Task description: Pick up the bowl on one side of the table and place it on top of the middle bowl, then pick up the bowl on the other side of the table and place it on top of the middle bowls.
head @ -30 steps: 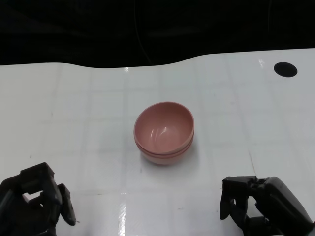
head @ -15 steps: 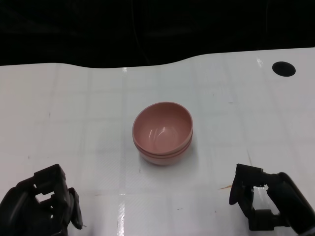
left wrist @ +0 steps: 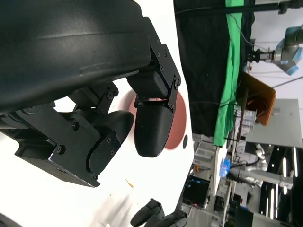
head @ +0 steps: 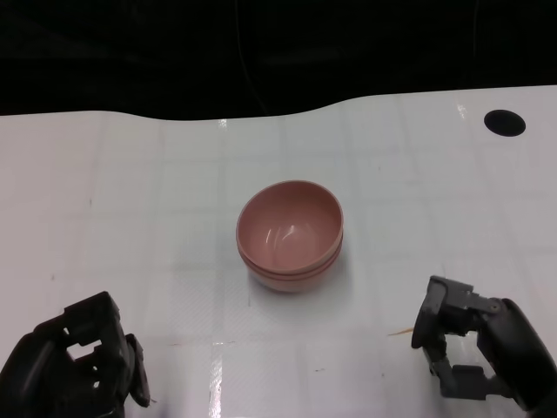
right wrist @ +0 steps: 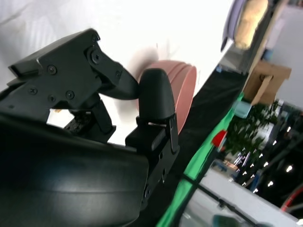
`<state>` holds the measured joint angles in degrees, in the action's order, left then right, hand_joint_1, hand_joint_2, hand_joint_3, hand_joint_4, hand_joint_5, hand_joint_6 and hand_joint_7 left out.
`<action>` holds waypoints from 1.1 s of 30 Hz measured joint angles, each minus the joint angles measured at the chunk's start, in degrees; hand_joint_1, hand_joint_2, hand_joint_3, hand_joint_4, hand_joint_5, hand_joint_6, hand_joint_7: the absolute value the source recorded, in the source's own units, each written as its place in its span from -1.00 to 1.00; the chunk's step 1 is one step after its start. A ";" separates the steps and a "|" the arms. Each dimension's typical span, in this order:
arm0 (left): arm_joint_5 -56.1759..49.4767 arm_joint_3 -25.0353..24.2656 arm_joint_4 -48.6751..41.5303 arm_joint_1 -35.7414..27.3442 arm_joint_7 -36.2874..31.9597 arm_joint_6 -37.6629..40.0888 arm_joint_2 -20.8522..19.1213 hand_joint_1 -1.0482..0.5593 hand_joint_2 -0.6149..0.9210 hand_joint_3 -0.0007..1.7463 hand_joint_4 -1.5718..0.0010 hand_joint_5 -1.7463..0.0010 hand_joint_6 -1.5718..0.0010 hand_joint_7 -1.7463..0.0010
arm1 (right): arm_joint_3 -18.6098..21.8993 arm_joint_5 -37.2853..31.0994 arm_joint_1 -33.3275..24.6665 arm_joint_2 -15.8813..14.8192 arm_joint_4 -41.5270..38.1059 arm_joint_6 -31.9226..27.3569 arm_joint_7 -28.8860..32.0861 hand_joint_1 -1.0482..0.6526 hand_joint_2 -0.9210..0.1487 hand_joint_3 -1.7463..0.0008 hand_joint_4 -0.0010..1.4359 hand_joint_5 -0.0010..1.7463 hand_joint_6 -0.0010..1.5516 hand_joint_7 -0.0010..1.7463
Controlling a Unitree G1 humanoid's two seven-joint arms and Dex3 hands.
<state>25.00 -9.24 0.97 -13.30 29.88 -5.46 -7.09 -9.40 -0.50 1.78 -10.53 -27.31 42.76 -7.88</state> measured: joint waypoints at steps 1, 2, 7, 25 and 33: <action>-0.07 0.01 0.00 0.00 -0.03 0.02 0.05 0.27 0.43 0.58 -0.16 -1.00 -0.01 -1.00 | 0.19 0.52 -0.35 0.19 0.83 -1.25 -0.61 0.01 -0.27 -0.33 0.20 1.00 -0.13 0.91; -0.11 0.01 0.00 0.00 -0.04 0.03 0.06 0.27 0.42 0.58 -0.16 -1.00 -0.01 -1.00 | 0.31 0.80 -0.64 0.42 1.63 -2.03 -1.08 0.01 -0.25 -0.35 0.20 1.00 -0.13 0.91; -0.17 -0.03 -0.03 0.00 -0.04 0.01 0.32 0.26 0.41 0.58 -0.17 -1.00 -0.02 -1.00 | 1.39 0.81 -1.70 1.24 3.94 -3.81 -1.94 0.01 -0.20 -0.41 0.21 1.00 -0.12 0.91; 0.13 -0.43 -1.08 0.02 0.64 -1.57 0.84 0.25 0.41 0.63 -0.18 -1.00 -0.03 -1.00 | 2.64 -0.26 -2.02 2.89 4.22 -4.72 -2.65 -0.02 -0.23 -0.38 0.19 1.00 -0.13 0.88; -0.39 -0.14 -2.56 -0.24 1.06 -4.96 1.18 0.26 0.43 0.59 -0.17 -1.00 -0.01 -1.00 | 2.76 -0.50 -2.37 2.88 3.15 -2.72 -3.18 -0.02 -0.34 -0.28 0.17 1.00 -0.13 0.89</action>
<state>24.62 -9.37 -1.59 -13.54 30.94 -10.42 -5.91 -6.64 -1.00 -0.58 -7.65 -24.16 40.05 -11.06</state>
